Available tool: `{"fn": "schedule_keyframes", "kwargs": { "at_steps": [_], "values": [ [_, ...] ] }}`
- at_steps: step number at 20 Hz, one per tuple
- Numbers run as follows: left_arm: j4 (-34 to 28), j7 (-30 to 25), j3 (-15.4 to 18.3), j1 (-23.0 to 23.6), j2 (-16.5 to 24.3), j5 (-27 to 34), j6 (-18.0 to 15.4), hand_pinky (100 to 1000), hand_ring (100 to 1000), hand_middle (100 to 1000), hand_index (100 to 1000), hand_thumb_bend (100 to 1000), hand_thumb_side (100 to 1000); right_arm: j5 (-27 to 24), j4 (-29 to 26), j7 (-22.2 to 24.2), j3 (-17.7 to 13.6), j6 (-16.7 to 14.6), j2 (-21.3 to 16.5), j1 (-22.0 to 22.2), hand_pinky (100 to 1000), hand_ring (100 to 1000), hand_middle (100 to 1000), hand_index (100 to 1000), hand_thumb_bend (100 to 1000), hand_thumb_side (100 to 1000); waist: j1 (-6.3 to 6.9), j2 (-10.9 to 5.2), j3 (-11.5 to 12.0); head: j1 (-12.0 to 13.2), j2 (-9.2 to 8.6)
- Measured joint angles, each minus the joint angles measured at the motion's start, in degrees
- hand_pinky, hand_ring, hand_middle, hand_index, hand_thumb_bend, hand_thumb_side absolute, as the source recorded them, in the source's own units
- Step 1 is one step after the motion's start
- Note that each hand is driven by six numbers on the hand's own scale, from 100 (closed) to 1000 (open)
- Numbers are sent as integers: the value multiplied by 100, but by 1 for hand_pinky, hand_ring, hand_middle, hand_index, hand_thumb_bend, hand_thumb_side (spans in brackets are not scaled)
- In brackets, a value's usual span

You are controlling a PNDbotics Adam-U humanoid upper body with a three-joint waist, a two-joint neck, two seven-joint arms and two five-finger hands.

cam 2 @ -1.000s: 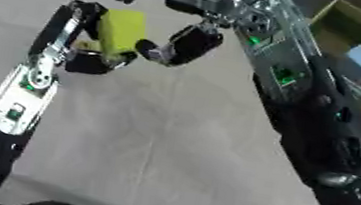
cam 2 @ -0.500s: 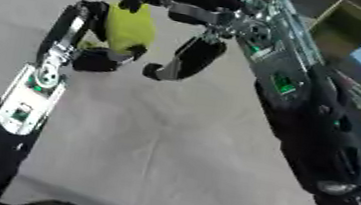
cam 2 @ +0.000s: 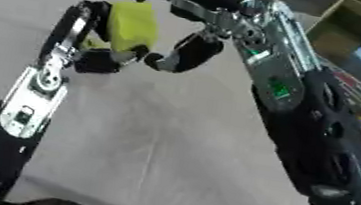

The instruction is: Pick up the objects with one hand, pass them to the other hand, and then place them into the box on the other side of the table.

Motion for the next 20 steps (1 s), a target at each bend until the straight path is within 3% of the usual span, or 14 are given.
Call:
{"fn": "schedule_keyframes", "kwargs": {
  "at_steps": [20],
  "values": [
    [-64, -33, -71, -1, -82, -324, -267, 483, 425, 282, 441, 100, 209, 203, 232, 53, 36, 77, 209, -41, 1000, 1000, 804, 929, 332, 212, 9, 32, 48, 12, -43]
  ]
}}
